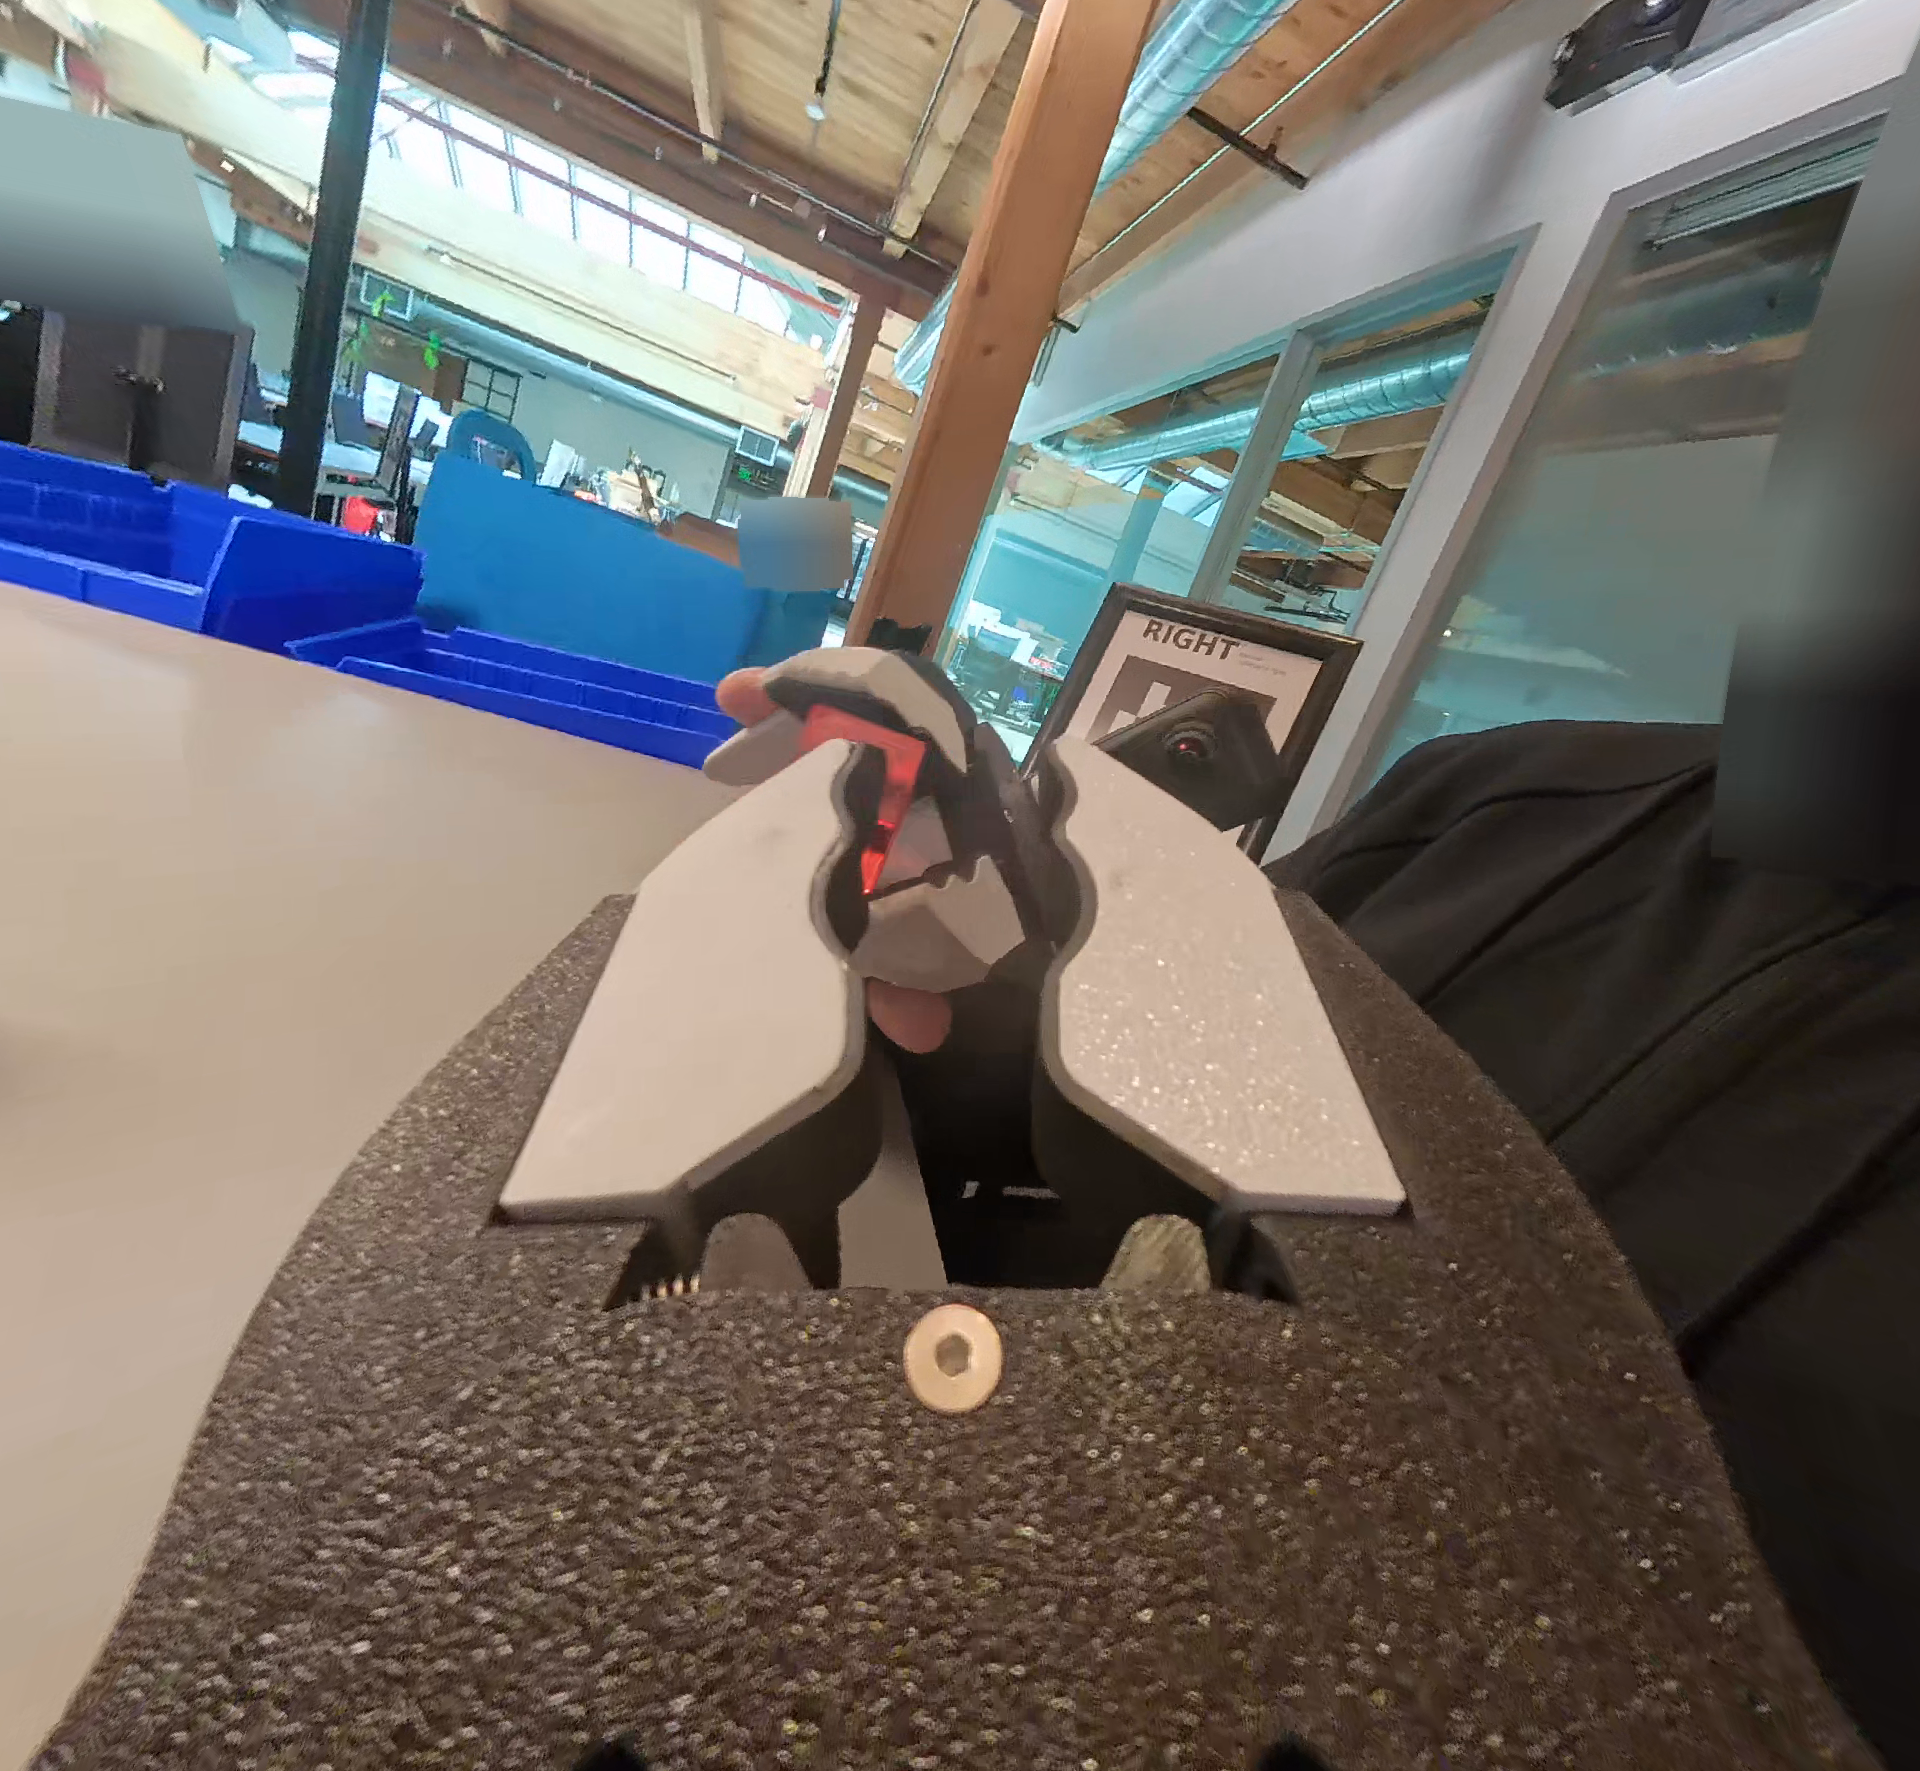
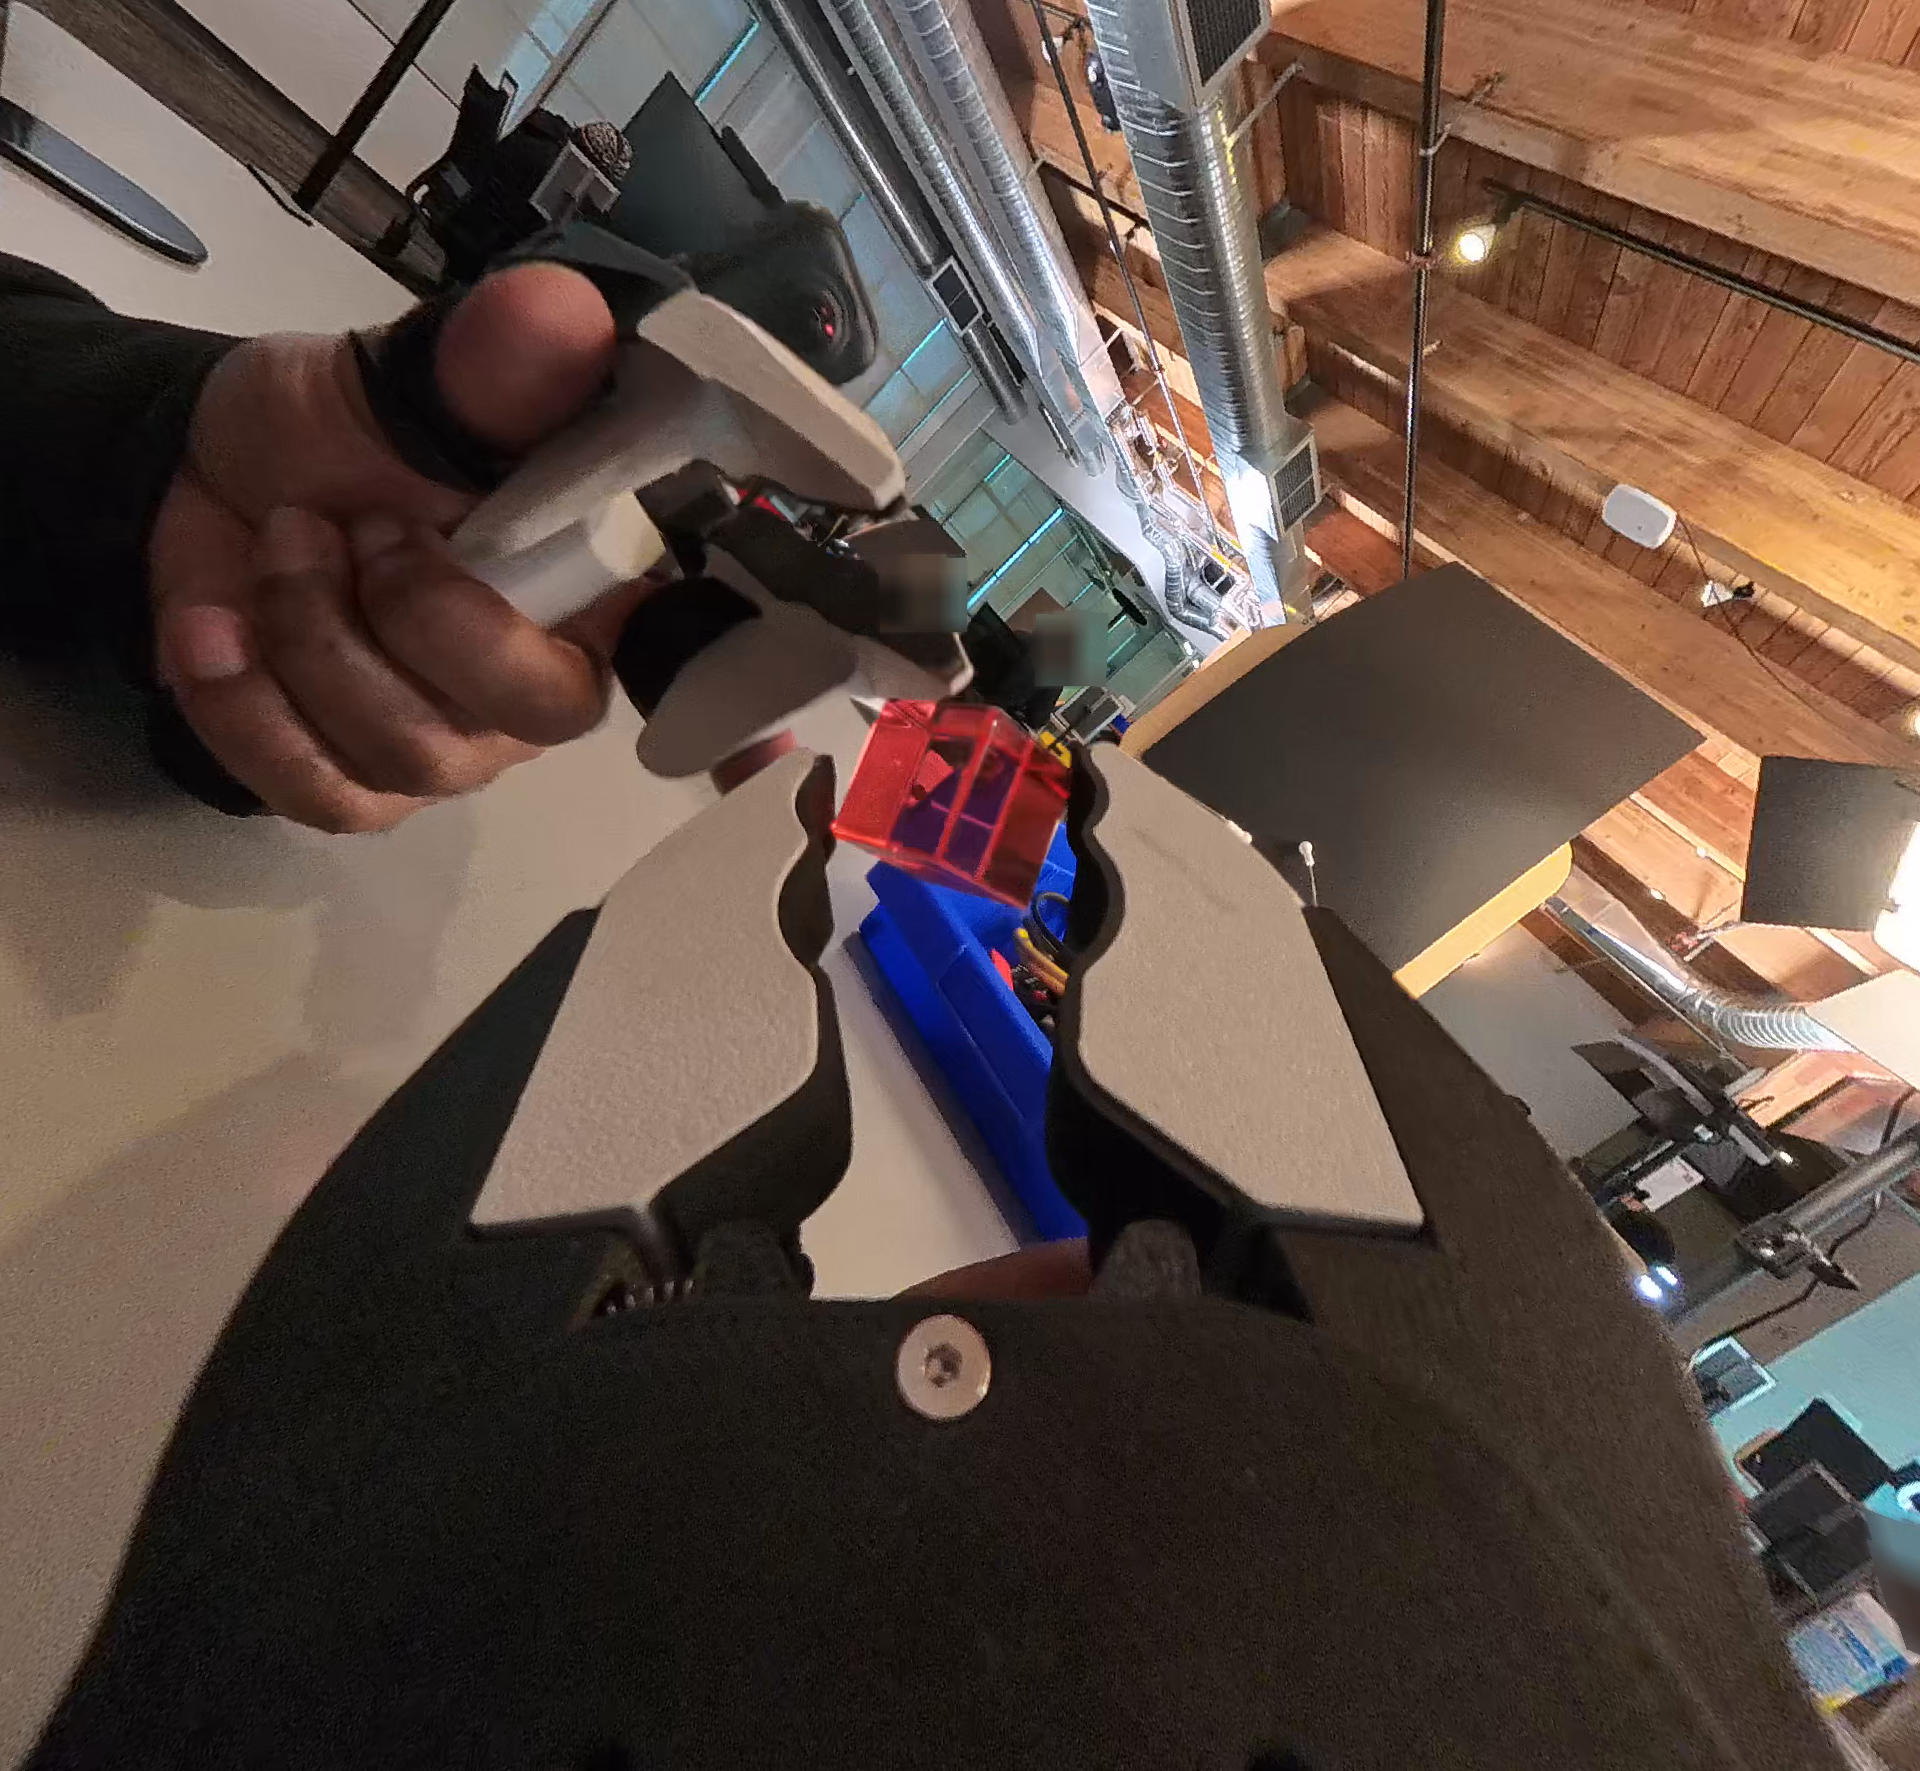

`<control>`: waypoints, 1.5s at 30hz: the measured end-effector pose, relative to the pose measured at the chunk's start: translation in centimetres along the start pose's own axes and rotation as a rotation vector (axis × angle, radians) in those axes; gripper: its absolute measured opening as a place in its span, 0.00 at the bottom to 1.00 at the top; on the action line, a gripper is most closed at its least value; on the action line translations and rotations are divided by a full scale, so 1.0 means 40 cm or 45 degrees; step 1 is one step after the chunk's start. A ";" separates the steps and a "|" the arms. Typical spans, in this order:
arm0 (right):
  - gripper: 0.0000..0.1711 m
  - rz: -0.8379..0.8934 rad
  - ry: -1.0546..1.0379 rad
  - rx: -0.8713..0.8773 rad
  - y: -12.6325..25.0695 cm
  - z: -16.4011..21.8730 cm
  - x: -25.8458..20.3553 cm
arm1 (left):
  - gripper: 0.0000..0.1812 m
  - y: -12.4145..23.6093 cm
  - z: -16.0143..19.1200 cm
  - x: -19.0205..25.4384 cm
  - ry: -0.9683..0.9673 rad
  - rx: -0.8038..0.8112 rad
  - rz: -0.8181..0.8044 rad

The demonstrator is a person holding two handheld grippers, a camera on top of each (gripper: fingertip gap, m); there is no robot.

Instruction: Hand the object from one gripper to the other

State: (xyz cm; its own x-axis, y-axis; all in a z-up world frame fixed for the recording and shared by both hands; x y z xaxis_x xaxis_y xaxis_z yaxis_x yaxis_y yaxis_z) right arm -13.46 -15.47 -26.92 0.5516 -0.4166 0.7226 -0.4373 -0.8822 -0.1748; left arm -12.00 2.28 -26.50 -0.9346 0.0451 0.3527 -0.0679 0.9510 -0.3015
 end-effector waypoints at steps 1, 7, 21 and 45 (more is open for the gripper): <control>0.26 0.002 0.005 -0.009 -0.001 0.001 -0.001 | 0.17 -0.001 0.001 0.001 -0.013 -0.009 -0.003; 0.25 -0.021 0.046 -0.037 -0.007 0.002 -0.011 | 0.21 -0.010 0.006 0.008 -0.104 -0.056 -0.049; 0.25 -0.020 0.016 -0.040 -0.006 0.004 -0.006 | 0.24 -0.010 0.005 -0.002 -0.076 -0.061 -0.115; 0.25 -0.032 0.016 -0.013 -0.004 0.000 -0.008 | 0.30 -0.014 0.008 -0.007 -0.079 -0.093 -0.156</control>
State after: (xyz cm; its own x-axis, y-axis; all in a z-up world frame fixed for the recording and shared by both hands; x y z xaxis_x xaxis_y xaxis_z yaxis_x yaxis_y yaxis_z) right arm -13.56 -15.20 -27.12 0.5537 -0.3914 0.7350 -0.4308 -0.8900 -0.1494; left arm -11.81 1.64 -26.72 -0.9408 -0.0894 0.3270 -0.1593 0.9681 -0.1936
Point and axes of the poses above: each gripper's, where its closed fingertips meet, y back along the fingers, z out of its underside, x = y × z across the jaws, the point moved 10 cm from there along y, back along the fingers, and after that the axes turned 3 degrees about -z, right-handed, at the moved point
